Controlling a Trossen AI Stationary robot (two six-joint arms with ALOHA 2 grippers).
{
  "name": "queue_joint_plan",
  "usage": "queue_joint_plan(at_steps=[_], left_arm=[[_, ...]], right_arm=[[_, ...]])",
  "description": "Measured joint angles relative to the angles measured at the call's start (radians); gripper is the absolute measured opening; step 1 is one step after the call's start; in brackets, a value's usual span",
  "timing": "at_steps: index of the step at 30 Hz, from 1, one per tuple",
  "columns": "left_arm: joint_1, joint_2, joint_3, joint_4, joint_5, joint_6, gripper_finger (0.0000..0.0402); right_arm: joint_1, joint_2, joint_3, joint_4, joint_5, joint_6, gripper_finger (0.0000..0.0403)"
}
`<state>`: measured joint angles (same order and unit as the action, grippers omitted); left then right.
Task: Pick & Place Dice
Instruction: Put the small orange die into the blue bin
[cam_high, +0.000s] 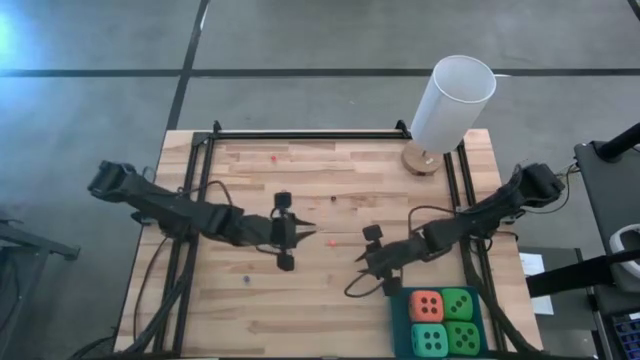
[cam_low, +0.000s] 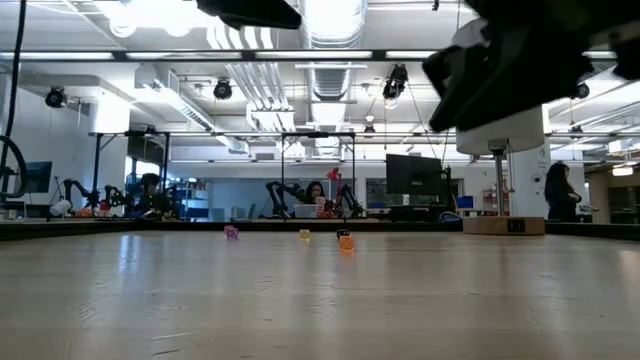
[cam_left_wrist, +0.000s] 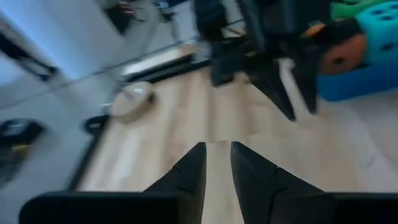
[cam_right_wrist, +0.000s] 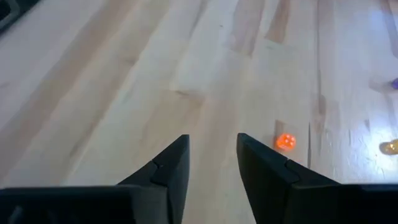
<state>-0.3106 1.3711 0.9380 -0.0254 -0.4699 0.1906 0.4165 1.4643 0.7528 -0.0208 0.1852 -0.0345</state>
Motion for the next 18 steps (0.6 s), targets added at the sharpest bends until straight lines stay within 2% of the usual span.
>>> queue_joint_plan(at_steps=[3, 5, 14, 18], left_arm=[[-0.037, -0.013, -0.001, -0.002, -0.115, 0.017, 0.0078], [-0.050, -0.014, -0.001, -0.002, -0.148, 0.023, 0.0078], [-0.055, -0.014, -0.002, -0.006, -0.159, 0.021, 0.0078], [-0.055, -0.014, -0.002, -0.010, -0.159, 0.016, 0.0078]], right_arm=[[-0.032, 0.046, 0.004, 0.059, 0.000, 0.006, 0.0147], [-0.056, 0.076, 0.004, 0.114, -0.001, 0.010, 0.0157], [-0.171, 0.233, 0.004, 0.270, 0.000, 0.028, 0.0184], [-0.211, 0.265, 0.007, 0.298, -0.001, 0.109, 0.0183]])
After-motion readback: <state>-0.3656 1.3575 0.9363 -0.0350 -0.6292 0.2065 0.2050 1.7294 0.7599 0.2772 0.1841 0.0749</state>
